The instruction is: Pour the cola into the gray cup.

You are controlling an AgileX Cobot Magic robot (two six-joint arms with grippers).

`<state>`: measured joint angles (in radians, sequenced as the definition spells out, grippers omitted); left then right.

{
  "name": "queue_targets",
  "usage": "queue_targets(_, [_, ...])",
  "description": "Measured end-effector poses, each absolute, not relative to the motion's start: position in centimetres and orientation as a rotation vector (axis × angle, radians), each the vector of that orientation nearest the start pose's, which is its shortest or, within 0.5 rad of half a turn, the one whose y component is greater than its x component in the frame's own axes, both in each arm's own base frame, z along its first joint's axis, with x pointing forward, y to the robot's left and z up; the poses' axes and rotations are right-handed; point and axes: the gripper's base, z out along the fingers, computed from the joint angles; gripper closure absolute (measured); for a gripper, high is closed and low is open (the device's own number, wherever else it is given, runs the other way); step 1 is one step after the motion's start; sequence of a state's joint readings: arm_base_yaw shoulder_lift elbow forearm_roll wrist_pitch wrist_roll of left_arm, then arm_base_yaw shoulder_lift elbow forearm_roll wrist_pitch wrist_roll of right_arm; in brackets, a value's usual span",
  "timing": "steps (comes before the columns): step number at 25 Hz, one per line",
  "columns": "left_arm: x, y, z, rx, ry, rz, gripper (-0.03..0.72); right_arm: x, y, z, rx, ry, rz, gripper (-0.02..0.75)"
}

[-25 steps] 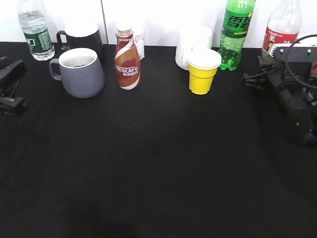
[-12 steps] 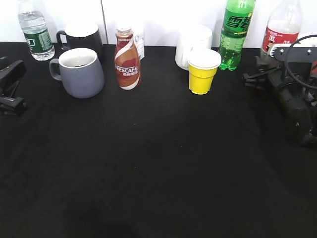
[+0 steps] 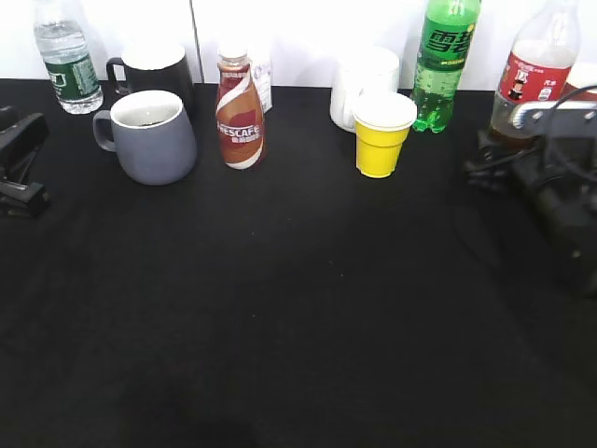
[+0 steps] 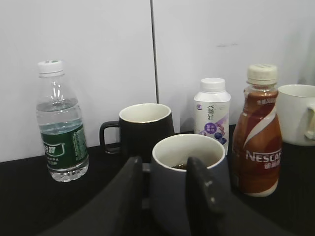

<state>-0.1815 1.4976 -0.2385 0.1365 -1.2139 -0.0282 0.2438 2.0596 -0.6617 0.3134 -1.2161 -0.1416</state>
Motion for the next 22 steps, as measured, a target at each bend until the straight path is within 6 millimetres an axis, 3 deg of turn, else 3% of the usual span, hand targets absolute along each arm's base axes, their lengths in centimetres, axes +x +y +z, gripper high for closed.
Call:
queue_targets(4, [22.0,-5.2,18.8,0.256,1.515,-0.227,0.454,33.2,5.6,11.8,-0.014,1.655,-0.075,0.122])
queue_targets(8, [22.0,-5.2,18.8,0.249,1.516,-0.223,0.454,30.1,4.9,12.3,-0.014,1.698,-0.072,0.169])
queue_targets(10, [22.0,-5.2,18.8,0.249,1.517,-0.223,0.454,28.4,4.5,13.6,-0.004,1.685,-0.063,0.175])
queue_targets(13, [21.6,-5.0,18.4,0.268,1.641,-0.200,0.454,25.4,3.7,17.4,0.021,1.582,-0.038,0.175])
queue_targets(16, [20.0,-4.3,21.0,0.252,1.692,-0.158,0.454,23.7,3.5,20.6,0.040,1.568,0.021,0.175])
queue_targets(18, [18.2,-3.7,24.1,0.245,1.781,-0.113,0.454,22.4,3.6,22.3,0.017,1.599,0.070,0.175])
queue_targets(20, [14.9,-2.8,29.0,0.212,1.732,-0.093,0.464,20.7,3.7,23.7,-0.001,1.662,0.124,0.176])
queue_targets(22, [10.7,-1.8,31.9,0.173,1.720,-0.100,0.490,18.5,3.8,26.4,-0.067,1.700,0.174,0.178])
